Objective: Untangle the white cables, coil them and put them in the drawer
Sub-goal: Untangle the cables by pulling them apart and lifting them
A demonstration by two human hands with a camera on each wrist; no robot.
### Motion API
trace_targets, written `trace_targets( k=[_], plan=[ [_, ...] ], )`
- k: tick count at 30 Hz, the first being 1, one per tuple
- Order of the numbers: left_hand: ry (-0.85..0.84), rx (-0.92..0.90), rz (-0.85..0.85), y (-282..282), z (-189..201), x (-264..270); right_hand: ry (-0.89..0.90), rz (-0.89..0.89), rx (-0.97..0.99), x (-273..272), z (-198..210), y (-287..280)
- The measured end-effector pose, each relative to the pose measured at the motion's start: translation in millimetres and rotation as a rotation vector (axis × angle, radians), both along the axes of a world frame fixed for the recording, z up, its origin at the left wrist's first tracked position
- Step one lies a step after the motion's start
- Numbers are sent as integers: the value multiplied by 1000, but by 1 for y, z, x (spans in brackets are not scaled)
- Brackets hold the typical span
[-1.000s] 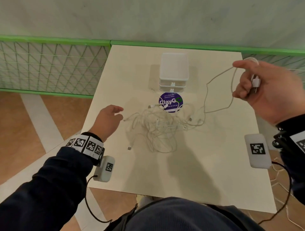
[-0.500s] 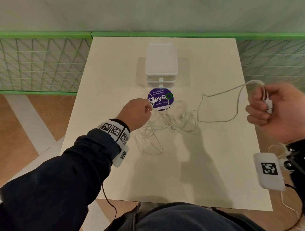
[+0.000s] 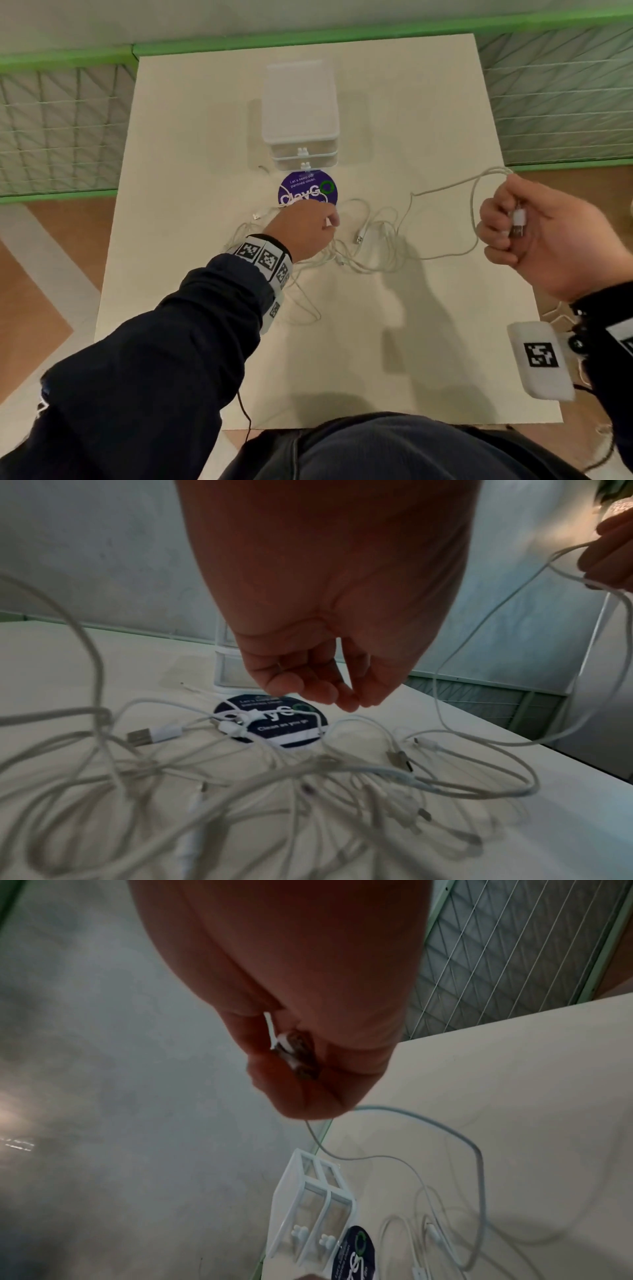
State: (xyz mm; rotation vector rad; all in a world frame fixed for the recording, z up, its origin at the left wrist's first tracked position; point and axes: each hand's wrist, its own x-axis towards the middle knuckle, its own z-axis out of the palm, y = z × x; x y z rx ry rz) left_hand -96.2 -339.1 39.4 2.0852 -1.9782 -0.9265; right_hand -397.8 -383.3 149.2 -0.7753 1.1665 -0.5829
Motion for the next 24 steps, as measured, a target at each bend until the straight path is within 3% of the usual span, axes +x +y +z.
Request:
trace_targets(
  k=[5, 10, 14, 18, 24],
  plan=[
    [-41, 21, -105, -10, -8, -39, -28, 39, 46, 18, -4, 3],
    [-91, 156, 130, -19, -34, -63, -48, 138, 80, 33, -8, 16],
    [-188, 128, 89, -18, -40, -70, 8, 212, 90, 41, -13, 27],
    [-76, 71, 166, -12, -23, -63, 42, 171, 54, 46, -23, 31],
    [235, -89, 221, 16, 45, -63, 87, 2, -17, 71, -50, 37]
  ],
)
